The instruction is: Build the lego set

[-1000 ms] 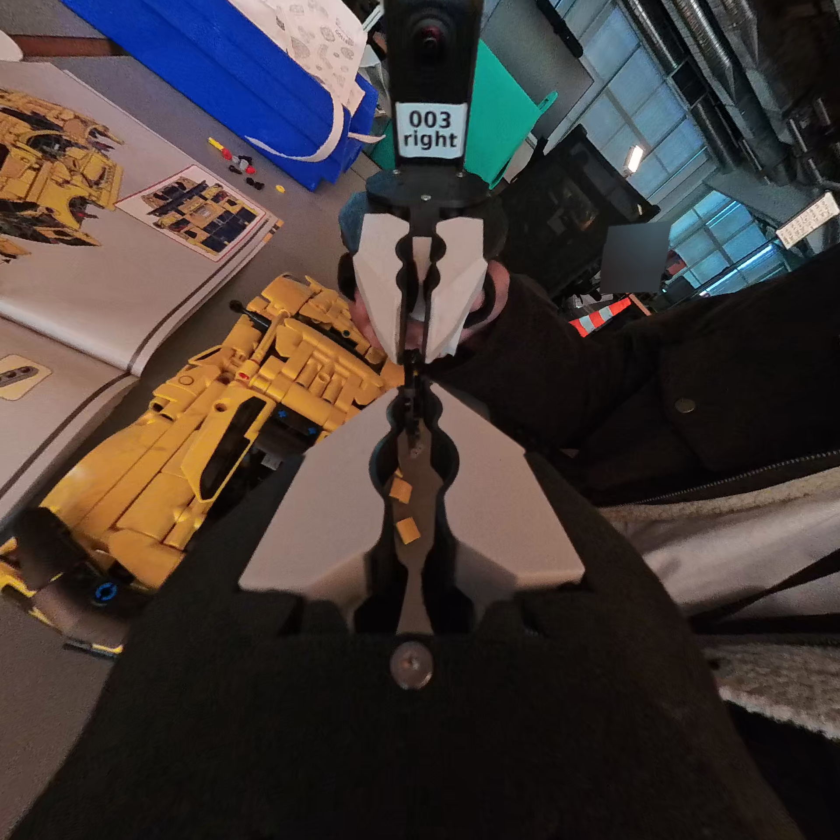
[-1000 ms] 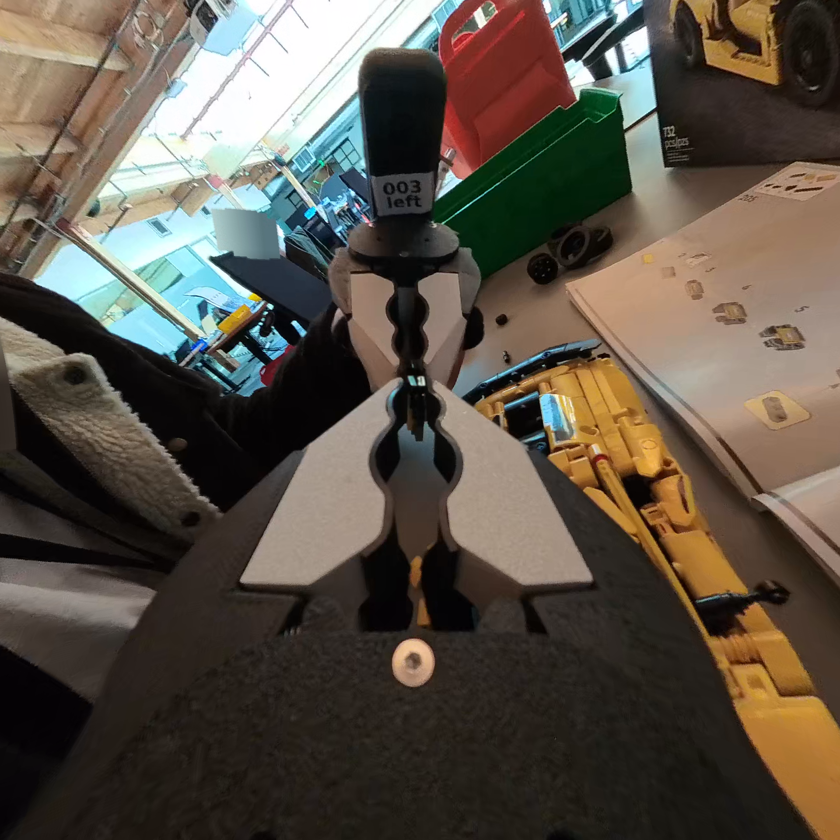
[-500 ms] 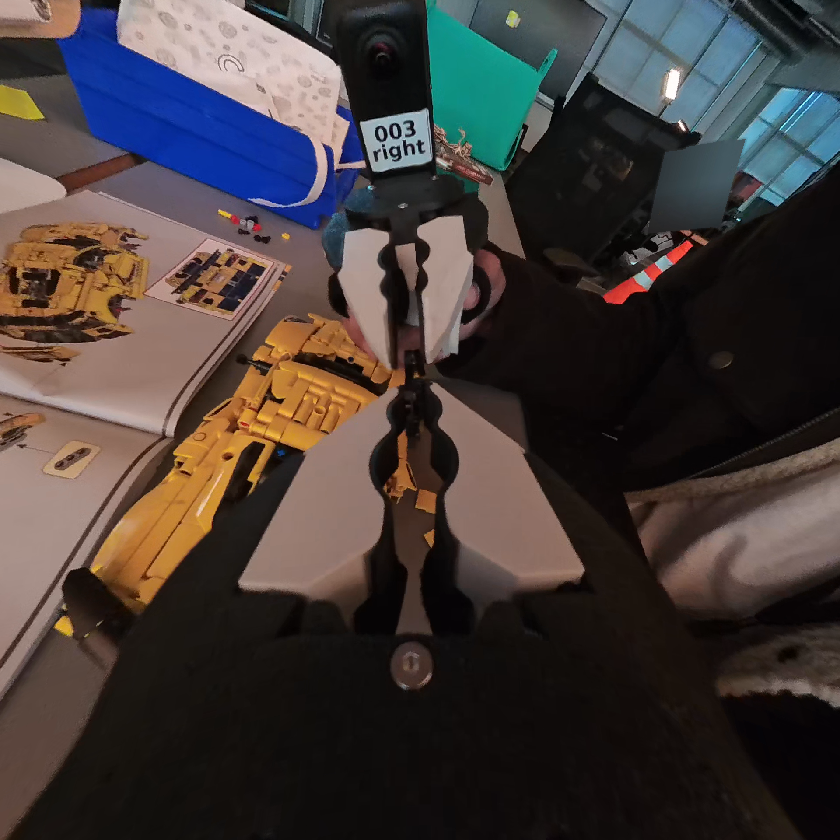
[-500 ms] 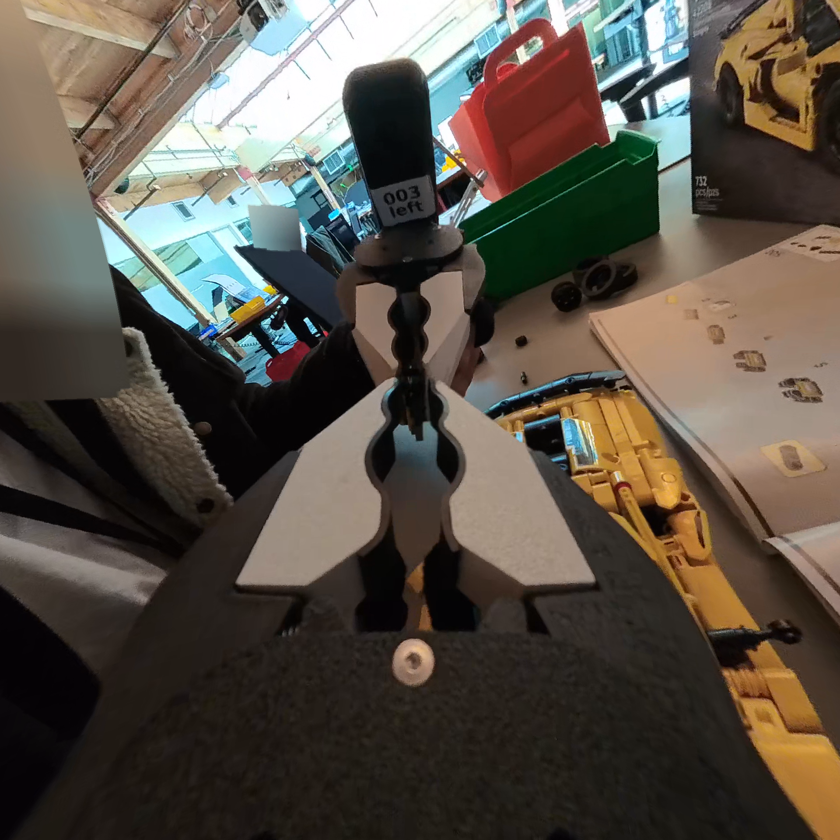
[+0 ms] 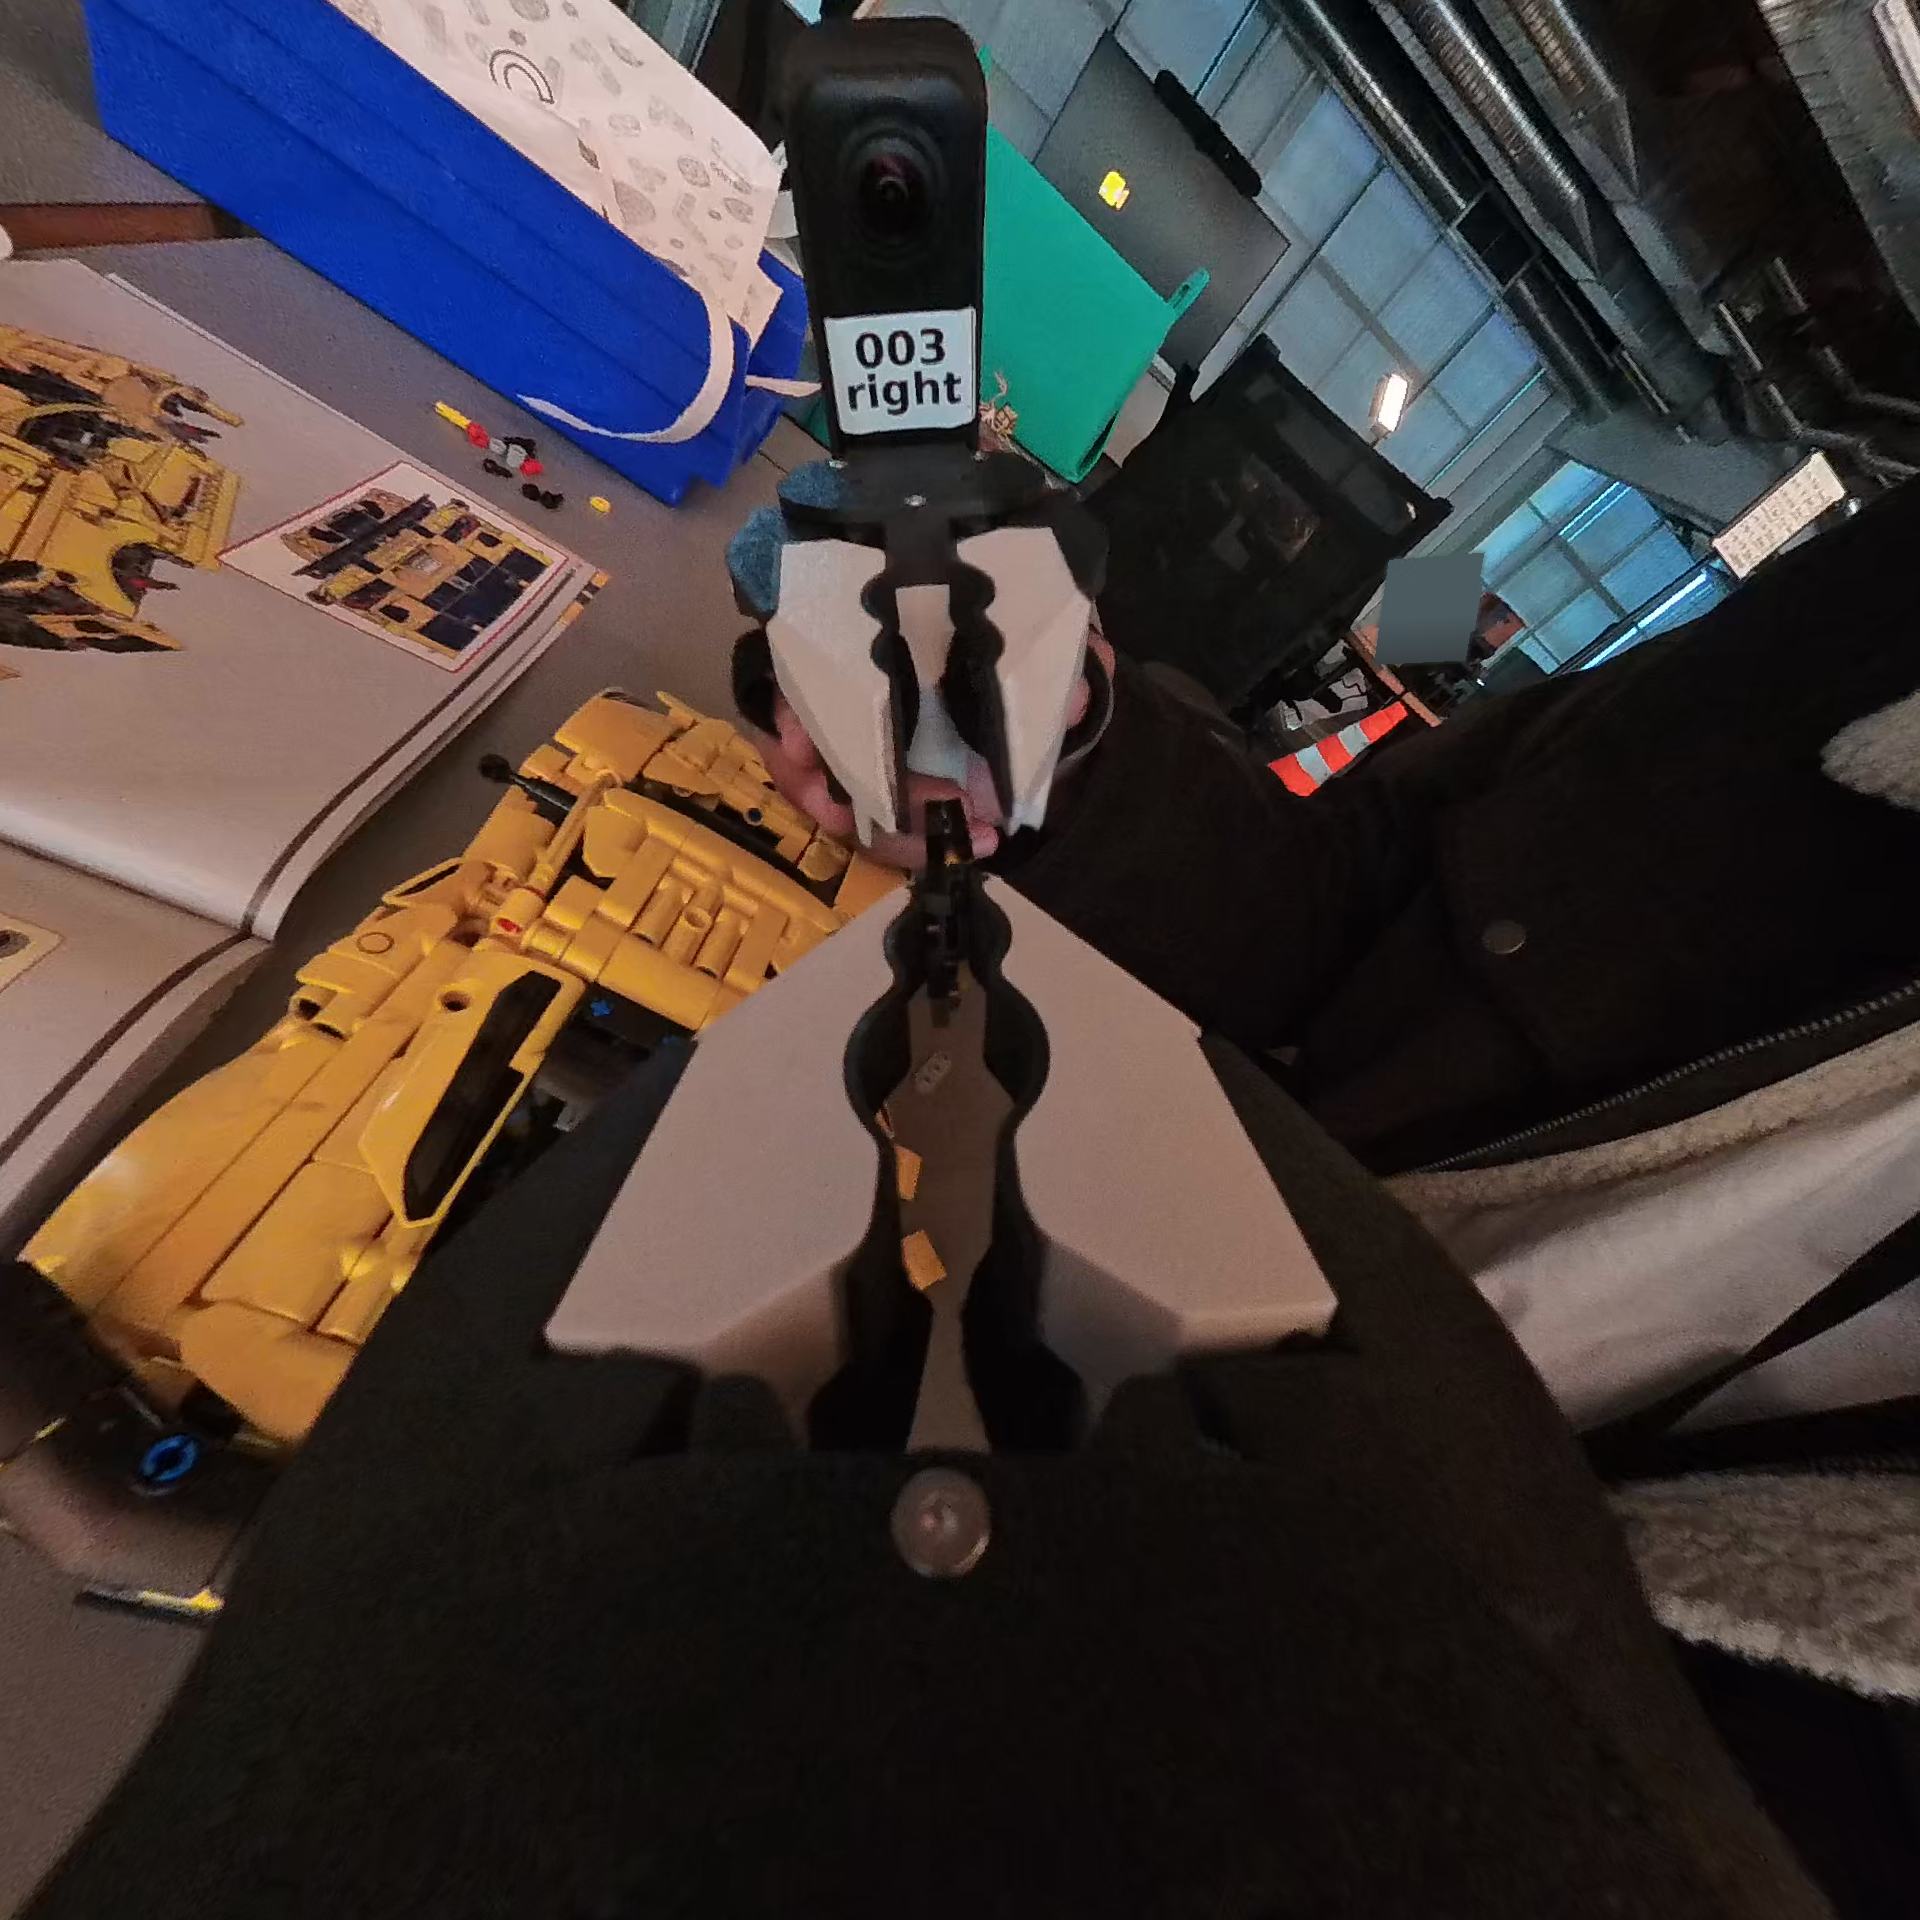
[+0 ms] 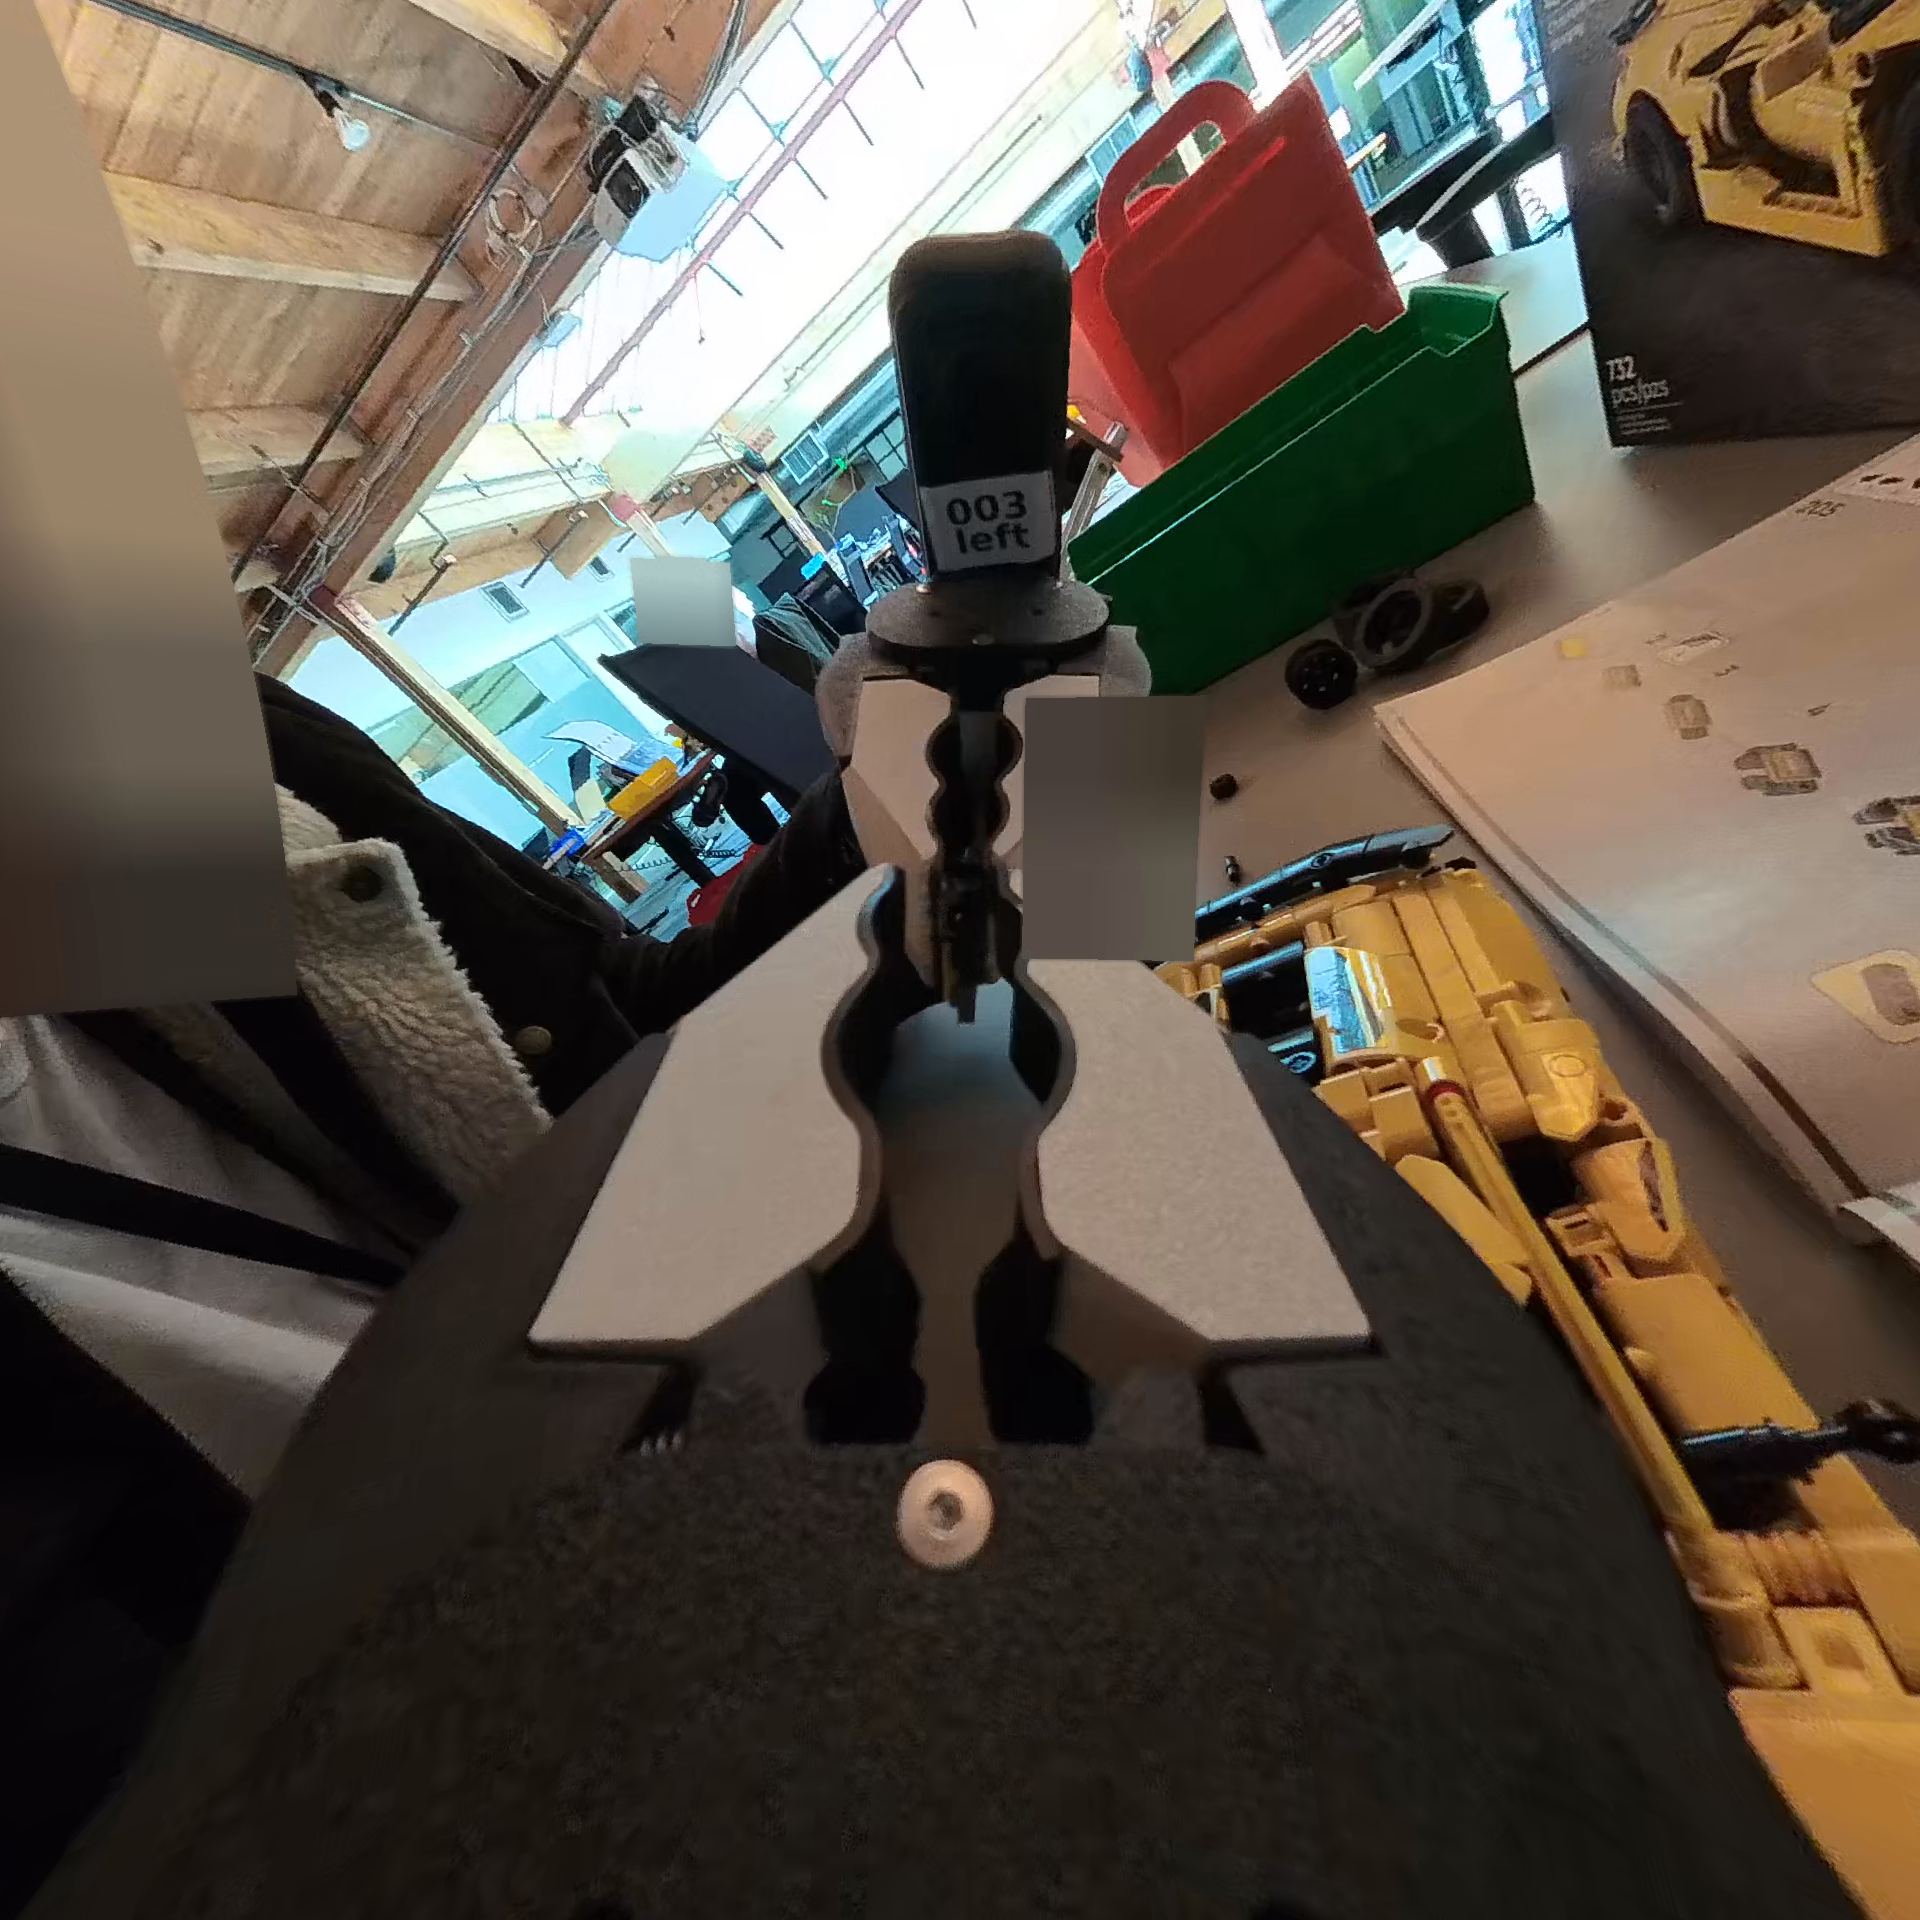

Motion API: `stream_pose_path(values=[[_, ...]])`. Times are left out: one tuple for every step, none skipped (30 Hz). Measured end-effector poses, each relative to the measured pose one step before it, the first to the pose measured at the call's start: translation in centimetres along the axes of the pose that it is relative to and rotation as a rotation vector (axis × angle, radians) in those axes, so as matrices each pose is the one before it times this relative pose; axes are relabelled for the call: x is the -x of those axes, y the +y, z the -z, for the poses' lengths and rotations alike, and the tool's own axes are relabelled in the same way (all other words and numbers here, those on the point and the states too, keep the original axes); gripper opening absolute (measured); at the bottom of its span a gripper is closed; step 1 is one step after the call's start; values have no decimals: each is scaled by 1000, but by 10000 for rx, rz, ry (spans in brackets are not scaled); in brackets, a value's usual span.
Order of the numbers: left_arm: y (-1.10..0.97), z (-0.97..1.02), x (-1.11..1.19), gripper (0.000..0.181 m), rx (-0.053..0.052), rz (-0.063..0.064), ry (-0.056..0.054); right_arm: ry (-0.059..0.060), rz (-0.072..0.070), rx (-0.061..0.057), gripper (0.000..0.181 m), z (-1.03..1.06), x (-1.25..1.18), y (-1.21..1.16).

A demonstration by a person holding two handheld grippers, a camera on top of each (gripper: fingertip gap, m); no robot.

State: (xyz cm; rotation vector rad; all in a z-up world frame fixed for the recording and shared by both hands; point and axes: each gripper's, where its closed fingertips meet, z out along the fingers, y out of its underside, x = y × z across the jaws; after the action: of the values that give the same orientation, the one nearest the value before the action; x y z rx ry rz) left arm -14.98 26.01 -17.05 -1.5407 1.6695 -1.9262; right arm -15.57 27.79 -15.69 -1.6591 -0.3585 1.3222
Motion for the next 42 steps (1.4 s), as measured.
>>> stream_pose_path(values=[[-49, 38, -43, 6, -23, -8, 24, 5, 23, 38, 16, 1, 6, 76], [-4, 17, -50, 6, 8, -44, 13, 81, 14, 86, 16, -45, -119, 139], [-4, 9, 73, 6, 6, -62, -70, 3, 18, 75, 16, -114, 7, 152], [34, -17, 39, 6, 27, -36, -39, -52, 16, 96, 15, -140, 101, 178], [94, -46, -43, 6, 58, -34, 16, 54, 53, 5, 12, -80, -33, -7], [48, -58, 18, 6, 32, -60, -43, 94, 46, -84, 9, -33, -87, -111], [51, -53, 35, 6, 31, -53, -50, -2, 21, 26, 8, -33, 31, 66], [46, -36, 54, 6, 38, -36, -53, -2, -14, 67, 8, 7, -9, 103], [-44, 21, 113, 6, -27, -53, -91, 85, -79, -9, 8, 8, -137, -41], [-79, 49, 14, 6, -40, -38, -27, 35, -33, -67, 8, -29, -27, -108], [-21, 18, -27, 6, -4, -13, 8, -6, 37, 0, 8, -28, 58, -18], [-14, -8, 0, 6, -12, -13, -23, 88, 162, 26, 8, 5, -46, 1], [-80, -38, -92, 6, -53, 4, 43, 76, 258, 48, 8, 42, 48, -19], [-158, -40, -174, 6, -95, 8, 86, 26, 335, 40, 7, 54, 197, -93], [-206, -29, -87, 6, -122, -50, -10, 120, 267, 15, 7, 60, 64, -159], [-214, -1, -32, 6, -116, -125, -71, 162, 313, 1, 7, 34, -35, -183], [-127, 31, -78, 6, -43, -185, -69, -12, 192, -110, 7, 1, 86, -157], [-48, 26, -39, 6, 16, -251, -119, -42, -19, -4, 7, -17, 64, 2], [-171, 37, -88, 6, -56, -281, -114, 68, -121, -37, 7, 1, -49, -138], [-320, 59, -357, 6, -144, -223, 77, -85, -53, -163, 7, 6, 286, -327], [-297, 53, -418, 6, -132, -149, 142, -241, 6, -137, 7, 9, 555, -311], [-141, 42, -135, 6, -45, -125, 4, -26, 36, -62, 7, -17, 164, -187], [-8, 29, -90, 6, 5, -101, 22, -71, -20, -3, 7, -42, 95, 9], [-45, 22, -188, 6, -40, -19, 119, -193, 6, -74, 7, -18, 259, -29], [-115, 11, -158, 6, -73, 73, 124, -223, -100, -179, 7, -11, 212, -157], [-61, -8, -8, 6, -45, 130, 62, -222, -450, -99, 6, 20, 18, -67], [-51, -49, 119, 6, -68, 160, 3, -88, -458, -54, 6, 72, -149, -44], [-95, -9, 183, 6, -106, 148, -13, 49, -175, -183, 6, 54, -205, -148], [-43, 55, 112, 6, -61, 87, 18, 47, 72, -189, 6, -22, -95, -108], [75, 103, 105, 6, 31, 29, 0, 78, 113, -75, 6, -67, -107, 25], [133, 95, 107, 6, 80, 5, -26, 92, 74, 37, 6, -66, -122, 129], [136, 48, 63, 6, 71, 16, -10, 71, 52, 107, 6, 0, -97, 150], [57, -4, 30, 6, 11, 45, 6, 64, 97, 113, 6, 43, -33, 100], [-97, -16, 38, 6, -93, 70, 8, 75, 146, -6, 6, 24, -23, -62], [-190, -6, 6, 6, -168, 96, 37, 43, 141, -117, 6, 54, 5, -197], [-236, 22, 50, 6, -192, 101, 33, 3, -31, -257, 6, 104, -21, -357], [-281, 82, 200, 9, -198, 72, -59, -31, -263, -440, 5, 205, -117, -582], [-266, 102, 279, 15, -184, 37, -112, -20, -397, -458, 5, 285, -252, -626], [-120, 60, 124, 17, -110, 12, -19, 13, -373, -413, 5, 280, -300, -528], [-68, -1, 54, 17, -77, 16, 19, 78, -245, -276, 5, 182, -327, -316], [-83, -66, 84, 17, -100, 30, -3, 110, -122, -157, 5, 62, -266, -129], [-75, -120, 93, 16, -103, 40, 0, 5, -52, -108, 6, -73, -38, -33]])
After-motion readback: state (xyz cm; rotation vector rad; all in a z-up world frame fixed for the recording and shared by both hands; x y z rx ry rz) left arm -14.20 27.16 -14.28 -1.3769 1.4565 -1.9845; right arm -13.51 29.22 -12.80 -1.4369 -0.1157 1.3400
